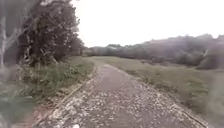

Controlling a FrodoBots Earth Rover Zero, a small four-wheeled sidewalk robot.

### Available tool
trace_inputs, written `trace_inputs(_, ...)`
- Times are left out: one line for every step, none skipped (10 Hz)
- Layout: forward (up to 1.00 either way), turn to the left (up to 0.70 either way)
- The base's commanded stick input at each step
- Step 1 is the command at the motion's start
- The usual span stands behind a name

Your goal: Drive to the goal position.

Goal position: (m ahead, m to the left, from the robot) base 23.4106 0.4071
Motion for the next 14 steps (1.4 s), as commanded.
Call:
trace_inputs(0.7, 0.0)
trace_inputs(0.7, 0.0)
trace_inputs(0.7, 0.0)
trace_inputs(0.7, 0.0)
trace_inputs(0.7, 0.0)
trace_inputs(0.7, 0.0)
trace_inputs(0.7, 0.0)
trace_inputs(0.7, 0.0)
trace_inputs(0.7, 0.0)
trace_inputs(0.7, 0.0)
trace_inputs(0.7, 0.0)
trace_inputs(0.7, 0.0)
trace_inputs(0.7, 0.0)
trace_inputs(0.7, 0.0)
